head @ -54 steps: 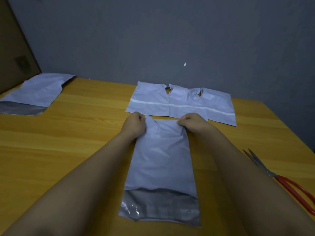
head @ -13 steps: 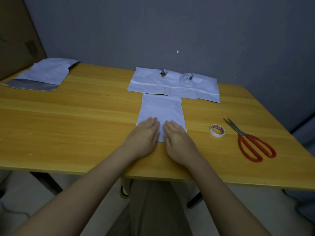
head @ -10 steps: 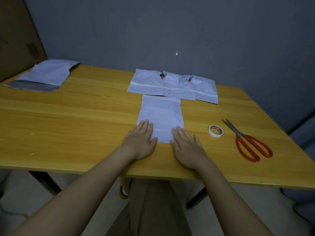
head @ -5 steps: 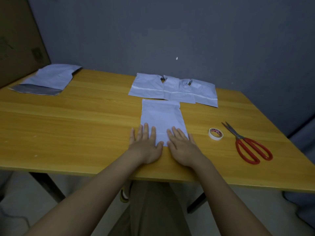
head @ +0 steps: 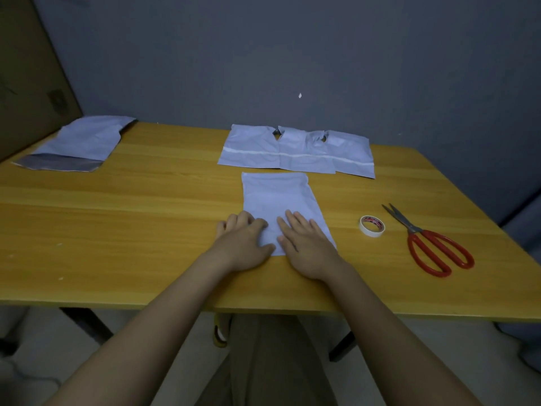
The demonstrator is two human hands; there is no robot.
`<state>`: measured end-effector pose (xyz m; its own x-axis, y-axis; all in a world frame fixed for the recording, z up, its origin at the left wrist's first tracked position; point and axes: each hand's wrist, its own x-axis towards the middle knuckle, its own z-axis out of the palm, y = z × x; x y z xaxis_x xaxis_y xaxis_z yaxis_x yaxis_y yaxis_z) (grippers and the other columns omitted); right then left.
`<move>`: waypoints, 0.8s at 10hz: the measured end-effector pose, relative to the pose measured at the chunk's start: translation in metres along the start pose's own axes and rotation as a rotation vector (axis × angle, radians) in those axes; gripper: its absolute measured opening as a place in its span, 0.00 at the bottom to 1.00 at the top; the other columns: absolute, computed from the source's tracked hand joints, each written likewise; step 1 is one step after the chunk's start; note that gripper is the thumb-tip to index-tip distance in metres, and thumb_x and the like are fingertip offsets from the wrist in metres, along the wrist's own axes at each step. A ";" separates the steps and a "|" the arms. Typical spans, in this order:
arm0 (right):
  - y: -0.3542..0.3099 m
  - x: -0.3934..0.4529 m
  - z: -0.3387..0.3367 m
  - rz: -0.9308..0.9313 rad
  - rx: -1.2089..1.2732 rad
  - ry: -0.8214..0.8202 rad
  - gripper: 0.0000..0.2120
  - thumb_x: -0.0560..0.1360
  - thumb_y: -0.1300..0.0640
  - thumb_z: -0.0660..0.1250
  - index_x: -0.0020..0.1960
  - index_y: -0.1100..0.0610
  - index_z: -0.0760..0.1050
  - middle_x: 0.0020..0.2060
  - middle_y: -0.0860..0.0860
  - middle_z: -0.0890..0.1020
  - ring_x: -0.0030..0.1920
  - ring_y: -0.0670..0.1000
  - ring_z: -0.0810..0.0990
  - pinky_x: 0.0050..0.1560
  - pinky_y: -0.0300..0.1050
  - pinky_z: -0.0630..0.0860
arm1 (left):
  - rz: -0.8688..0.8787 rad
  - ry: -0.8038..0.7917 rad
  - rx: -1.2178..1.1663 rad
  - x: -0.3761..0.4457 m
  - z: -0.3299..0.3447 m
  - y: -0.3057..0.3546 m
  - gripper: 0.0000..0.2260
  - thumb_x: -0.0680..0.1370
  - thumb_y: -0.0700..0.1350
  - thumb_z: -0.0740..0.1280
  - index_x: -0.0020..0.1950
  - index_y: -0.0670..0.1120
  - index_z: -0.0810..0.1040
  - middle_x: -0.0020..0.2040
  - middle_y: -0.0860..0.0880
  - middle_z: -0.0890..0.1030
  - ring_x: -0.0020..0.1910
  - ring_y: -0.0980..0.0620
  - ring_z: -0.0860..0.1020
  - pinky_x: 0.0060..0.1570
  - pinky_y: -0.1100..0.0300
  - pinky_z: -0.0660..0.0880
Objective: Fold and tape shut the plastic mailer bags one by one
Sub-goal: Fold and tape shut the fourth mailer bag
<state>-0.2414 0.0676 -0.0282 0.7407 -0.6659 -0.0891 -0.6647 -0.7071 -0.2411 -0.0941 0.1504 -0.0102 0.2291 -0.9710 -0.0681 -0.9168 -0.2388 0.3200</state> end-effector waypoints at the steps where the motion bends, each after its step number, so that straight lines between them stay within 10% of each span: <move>1: 0.001 0.001 0.002 0.012 -0.039 -0.023 0.25 0.83 0.46 0.43 0.79 0.51 0.44 0.78 0.50 0.44 0.77 0.48 0.41 0.75 0.49 0.39 | -0.001 -0.007 -0.108 0.006 -0.006 -0.013 0.24 0.73 0.63 0.65 0.65 0.54 0.69 0.62 0.50 0.68 0.65 0.48 0.64 0.64 0.52 0.61; 5: 0.002 0.002 0.004 0.015 -0.042 -0.017 0.26 0.83 0.45 0.42 0.79 0.51 0.44 0.78 0.49 0.44 0.77 0.48 0.41 0.76 0.48 0.38 | -0.124 -0.011 -0.284 0.027 -0.016 -0.013 0.14 0.76 0.56 0.66 0.37 0.48 0.74 0.36 0.53 0.77 0.40 0.51 0.75 0.45 0.54 0.68; 8: 0.004 0.003 0.006 0.007 -0.040 -0.005 0.26 0.83 0.45 0.42 0.79 0.50 0.44 0.78 0.49 0.43 0.77 0.47 0.40 0.75 0.48 0.38 | 0.025 0.121 -0.176 0.024 -0.007 -0.016 0.06 0.75 0.50 0.67 0.40 0.52 0.72 0.40 0.56 0.75 0.44 0.53 0.75 0.43 0.57 0.68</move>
<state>-0.2410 0.0644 -0.0347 0.7364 -0.6698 -0.0950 -0.6731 -0.7115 -0.2015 -0.0721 0.1314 -0.0106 0.2546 -0.9656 0.0523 -0.8540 -0.1991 0.4808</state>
